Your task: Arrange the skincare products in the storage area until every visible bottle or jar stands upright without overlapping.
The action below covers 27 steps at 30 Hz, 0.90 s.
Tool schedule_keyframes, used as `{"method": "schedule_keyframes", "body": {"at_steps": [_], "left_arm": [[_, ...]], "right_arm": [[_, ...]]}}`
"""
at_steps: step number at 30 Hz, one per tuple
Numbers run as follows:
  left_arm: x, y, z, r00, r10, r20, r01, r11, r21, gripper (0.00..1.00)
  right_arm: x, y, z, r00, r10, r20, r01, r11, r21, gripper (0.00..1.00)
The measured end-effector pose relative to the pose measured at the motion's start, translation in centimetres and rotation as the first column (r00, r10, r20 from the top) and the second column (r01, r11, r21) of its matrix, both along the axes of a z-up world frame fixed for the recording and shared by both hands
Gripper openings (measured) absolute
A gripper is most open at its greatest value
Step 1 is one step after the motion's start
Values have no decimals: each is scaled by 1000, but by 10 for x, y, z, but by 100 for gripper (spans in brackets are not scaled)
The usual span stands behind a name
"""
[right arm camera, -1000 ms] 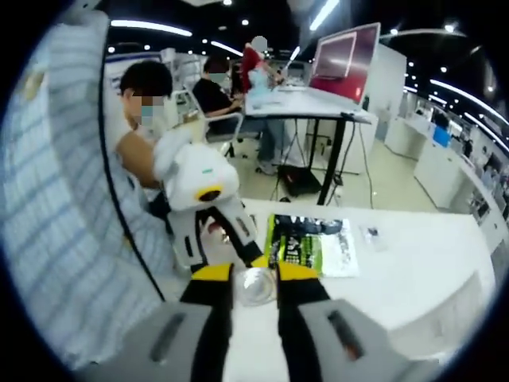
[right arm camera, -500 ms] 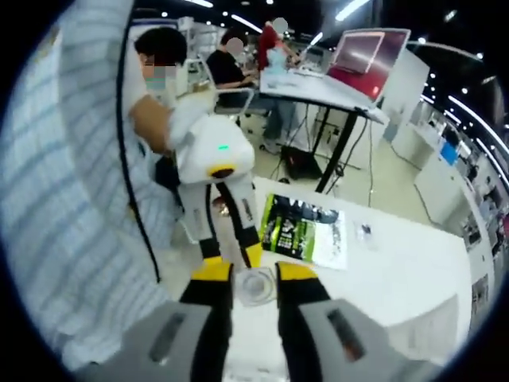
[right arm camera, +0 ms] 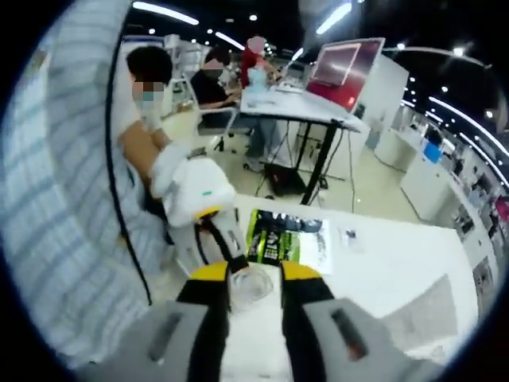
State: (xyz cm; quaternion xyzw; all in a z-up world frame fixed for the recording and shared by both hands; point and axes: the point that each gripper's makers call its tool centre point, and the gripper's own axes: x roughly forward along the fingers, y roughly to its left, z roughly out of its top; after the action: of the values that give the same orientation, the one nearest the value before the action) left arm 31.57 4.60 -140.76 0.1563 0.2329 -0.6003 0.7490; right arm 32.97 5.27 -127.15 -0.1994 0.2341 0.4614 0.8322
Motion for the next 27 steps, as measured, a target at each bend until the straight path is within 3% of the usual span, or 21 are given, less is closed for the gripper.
{"method": "schedule_keyframes", "body": {"at_steps": [3,7,11,18,21,23,24,27], "left_arm": [[4,-2,3,999,26,25,-26,1000,-9,19],[7,-5,4,999,41,15,-41,999,-12,19],[16,-11,4,992,124,14,-124,992,-9,19],[24,-33,5,967,254,18,-253,967,-12,19],[30,-46,5,946,321,39,-321,947,4,19],[41,-54,6,913,404,55,-405,914,4,19],[40,-56,6,906,422,33,-423,906,11,19],[44,-67,7,880,474,41,-475,880,15,19]], "right_arm": [[-3,-17,4,999,-39,31,38,999,14,23],[-15,-39,-1,994,-107,11,106,993,42,23],[-30,-64,-5,983,-182,-12,182,980,75,22],[-49,-102,-17,963,-267,-28,268,962,52,22],[-55,-116,-21,945,-325,-38,326,943,68,22],[-63,-129,-28,926,-372,-66,376,923,80,22],[-66,-132,-30,920,-385,-73,390,917,81,22],[-77,-144,-38,902,-423,-88,430,899,83,22]]}}
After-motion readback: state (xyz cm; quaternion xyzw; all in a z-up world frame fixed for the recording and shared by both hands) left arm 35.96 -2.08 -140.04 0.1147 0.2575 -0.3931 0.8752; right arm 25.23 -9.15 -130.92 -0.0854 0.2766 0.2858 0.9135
